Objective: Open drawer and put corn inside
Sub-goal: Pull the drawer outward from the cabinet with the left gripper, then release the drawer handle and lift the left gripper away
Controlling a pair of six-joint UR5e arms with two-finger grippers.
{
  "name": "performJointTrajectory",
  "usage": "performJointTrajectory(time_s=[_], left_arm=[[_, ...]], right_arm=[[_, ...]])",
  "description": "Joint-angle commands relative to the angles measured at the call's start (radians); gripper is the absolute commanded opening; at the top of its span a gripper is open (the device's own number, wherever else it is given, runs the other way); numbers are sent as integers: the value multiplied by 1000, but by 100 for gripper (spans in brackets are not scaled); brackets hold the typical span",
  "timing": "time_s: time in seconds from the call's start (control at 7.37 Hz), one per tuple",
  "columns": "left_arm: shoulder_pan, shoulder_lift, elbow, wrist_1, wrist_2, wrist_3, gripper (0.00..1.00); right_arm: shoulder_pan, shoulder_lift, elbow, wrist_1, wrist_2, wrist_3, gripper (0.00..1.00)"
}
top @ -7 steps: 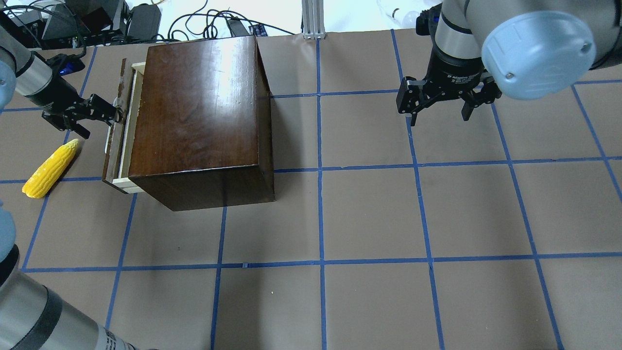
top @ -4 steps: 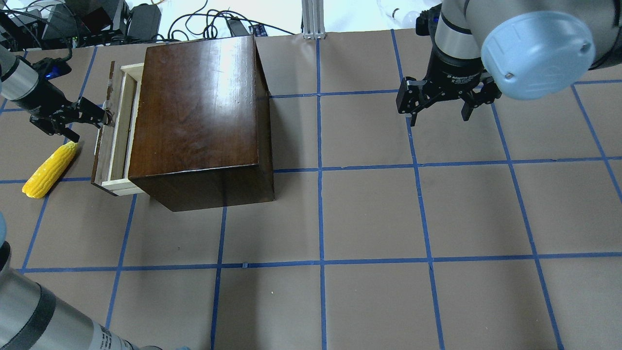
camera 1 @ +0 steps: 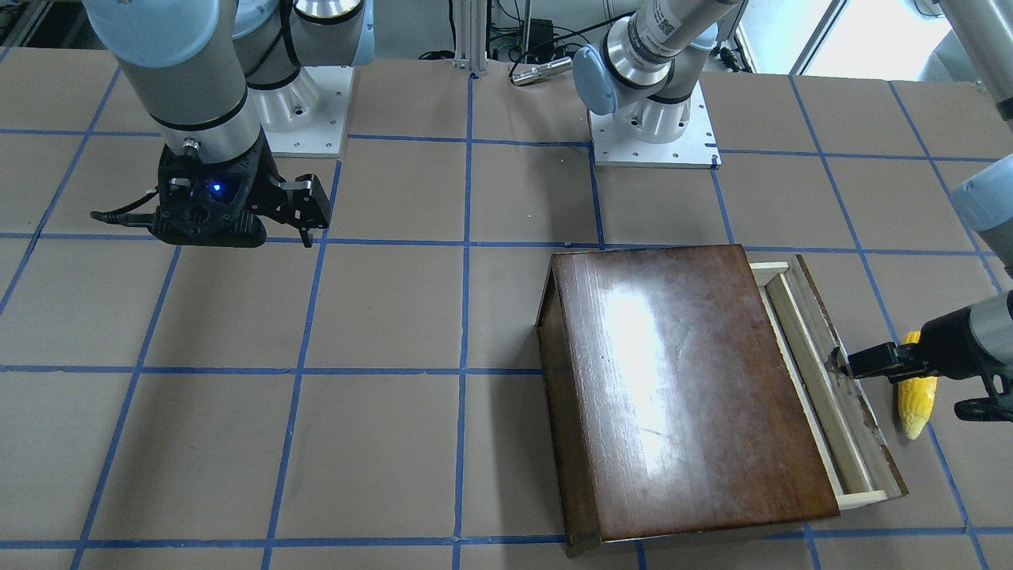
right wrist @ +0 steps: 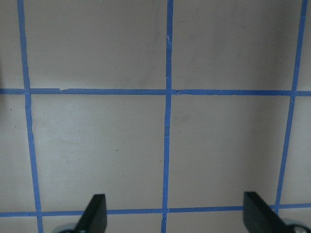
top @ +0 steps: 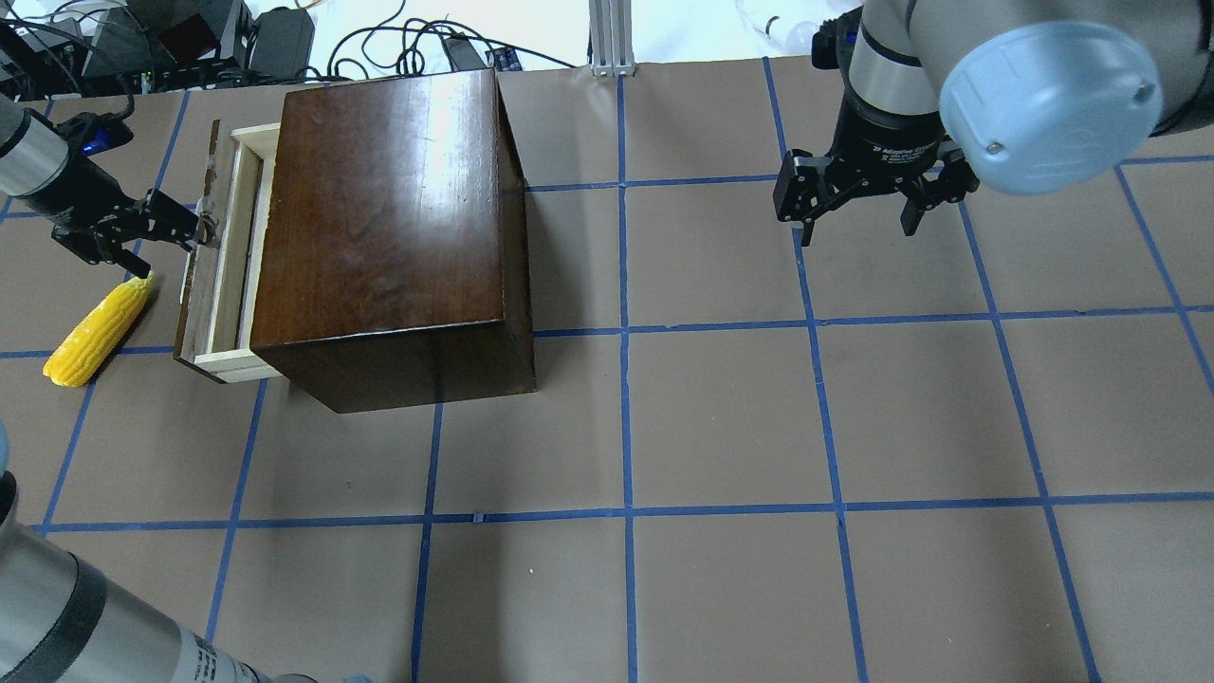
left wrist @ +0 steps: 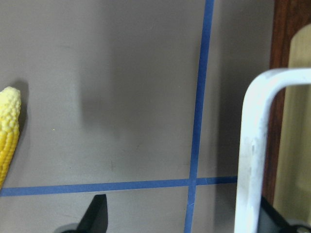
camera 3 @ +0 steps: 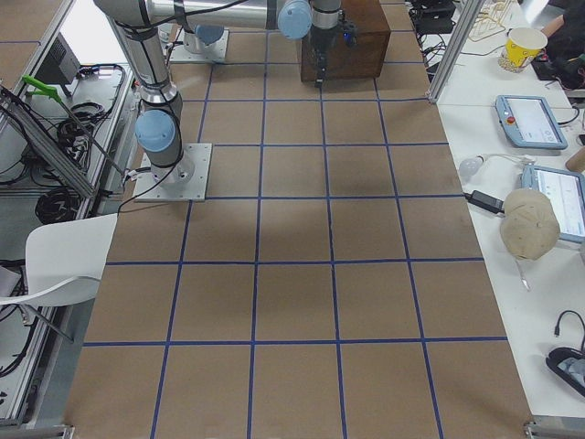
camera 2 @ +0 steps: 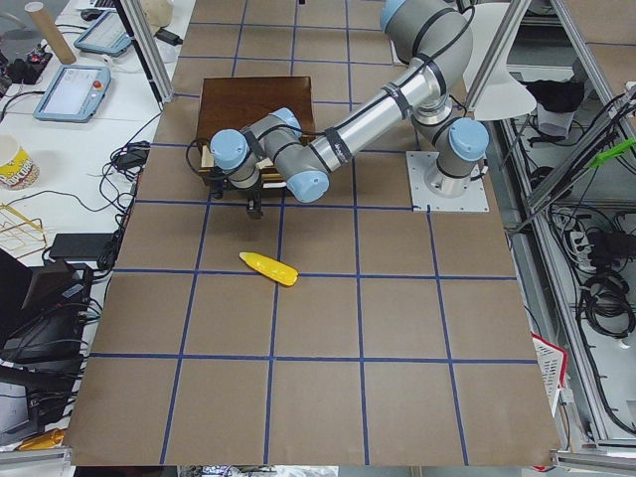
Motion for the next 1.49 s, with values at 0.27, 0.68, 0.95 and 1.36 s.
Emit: performJointTrajectory(time_s=[0.27, 0.68, 0.95, 1.36], left_arm=[[32, -3, 0, 0, 1, 20, 100], [33, 2, 0, -2, 0, 20, 100], [33, 2, 0, -2, 0, 20, 100], [33, 2, 0, -2, 0, 20, 100]], right_arm=[[0, 0, 0, 0, 0, 0, 100], [0, 0, 0, -1, 0, 0, 100], [0, 0, 0, 0, 0, 0, 100], [0, 1, 0, -1, 0, 0, 100]])
